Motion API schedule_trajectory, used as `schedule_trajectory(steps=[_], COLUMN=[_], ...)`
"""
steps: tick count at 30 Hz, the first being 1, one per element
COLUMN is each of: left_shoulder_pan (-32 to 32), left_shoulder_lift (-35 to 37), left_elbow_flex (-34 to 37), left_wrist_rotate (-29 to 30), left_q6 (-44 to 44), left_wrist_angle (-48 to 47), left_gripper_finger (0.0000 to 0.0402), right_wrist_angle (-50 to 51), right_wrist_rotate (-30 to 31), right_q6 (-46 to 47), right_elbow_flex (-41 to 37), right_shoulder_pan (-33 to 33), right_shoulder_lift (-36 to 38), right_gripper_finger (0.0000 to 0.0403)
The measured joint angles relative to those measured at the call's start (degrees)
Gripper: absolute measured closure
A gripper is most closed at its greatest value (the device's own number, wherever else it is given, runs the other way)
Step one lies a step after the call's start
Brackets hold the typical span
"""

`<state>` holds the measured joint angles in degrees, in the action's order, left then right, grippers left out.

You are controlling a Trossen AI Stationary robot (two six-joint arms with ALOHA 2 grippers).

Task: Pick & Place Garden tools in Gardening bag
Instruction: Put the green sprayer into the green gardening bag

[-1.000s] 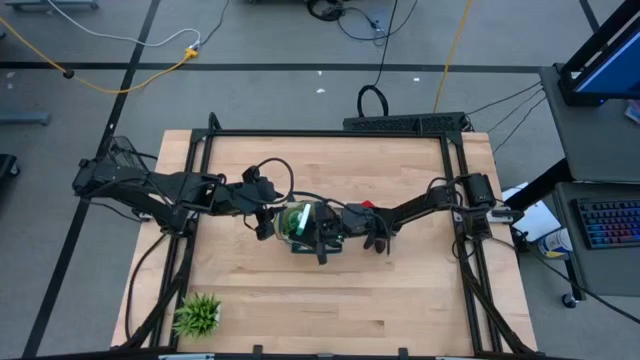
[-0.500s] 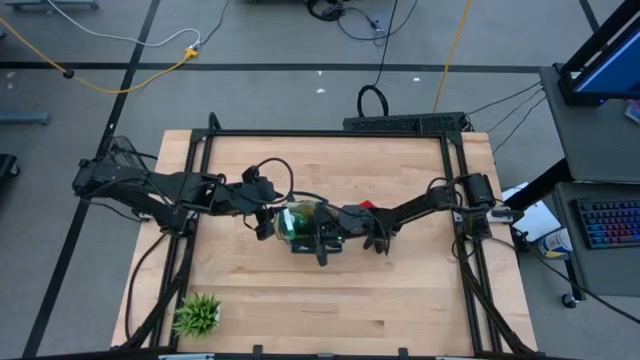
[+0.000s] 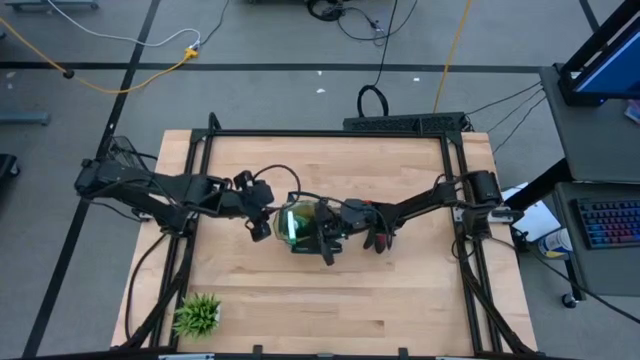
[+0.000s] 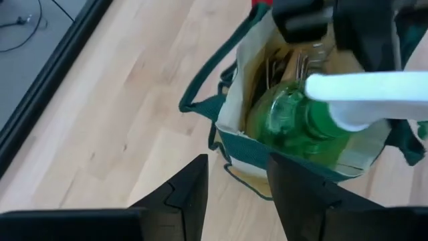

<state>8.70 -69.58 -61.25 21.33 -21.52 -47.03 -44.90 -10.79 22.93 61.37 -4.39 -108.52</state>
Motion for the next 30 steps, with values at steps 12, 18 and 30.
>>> schedule_trajectory(steps=[12, 18, 30], left_shoulder_pan=[2.4, 3.9, 7.4], left_shoulder_lift=[-4.1, -4.1, -4.1], left_elbow_flex=[0.0, 0.0, 0.0], left_wrist_rotate=[1.3, 1.8, 1.8], left_q6=[-1.1, -1.7, -0.8], left_wrist_angle=[0.9, 2.2, 5.2], left_gripper_finger=[0.0243, 0.0243, 0.0243], right_wrist_angle=[9.9, 10.8, 15.1], right_wrist_rotate=[0.1, 0.1, 0.1], right_q6=[-1.3, -1.6, -2.6], right_elbow_flex=[0.1, 0.1, 0.1], right_shoulder_pan=[1.1, 1.2, 1.8], right_shoulder_lift=[3.4, 3.4, 6.7], right_gripper_finger=[0.0272, 0.0273, 0.0273])
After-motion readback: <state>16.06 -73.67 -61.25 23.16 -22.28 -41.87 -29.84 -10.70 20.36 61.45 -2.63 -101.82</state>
